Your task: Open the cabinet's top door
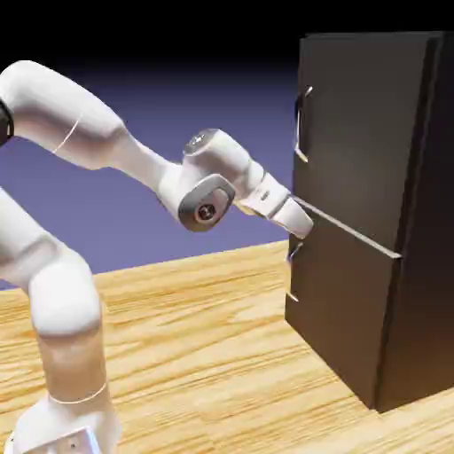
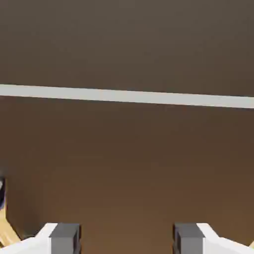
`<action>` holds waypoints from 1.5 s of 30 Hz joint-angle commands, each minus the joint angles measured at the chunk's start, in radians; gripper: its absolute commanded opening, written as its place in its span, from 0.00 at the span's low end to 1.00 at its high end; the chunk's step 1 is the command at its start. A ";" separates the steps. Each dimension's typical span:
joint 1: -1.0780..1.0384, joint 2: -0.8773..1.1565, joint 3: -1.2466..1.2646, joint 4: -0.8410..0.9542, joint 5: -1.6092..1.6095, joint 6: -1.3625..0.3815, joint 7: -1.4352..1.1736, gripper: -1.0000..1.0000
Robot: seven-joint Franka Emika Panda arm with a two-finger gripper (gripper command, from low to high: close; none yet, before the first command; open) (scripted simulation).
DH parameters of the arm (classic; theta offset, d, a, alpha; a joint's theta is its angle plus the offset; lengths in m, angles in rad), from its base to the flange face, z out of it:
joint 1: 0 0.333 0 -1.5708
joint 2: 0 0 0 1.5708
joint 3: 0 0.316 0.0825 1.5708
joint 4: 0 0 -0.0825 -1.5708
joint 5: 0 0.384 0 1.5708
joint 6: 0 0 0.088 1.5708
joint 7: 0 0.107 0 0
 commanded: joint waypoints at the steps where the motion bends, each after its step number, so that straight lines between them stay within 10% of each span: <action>1: -0.013 -0.005 0.015 0.009 0.044 0.001 -0.032 0.50; 45: -0.566 -0.224 0.669 0.407 1.957 0.041 -1.445 0.50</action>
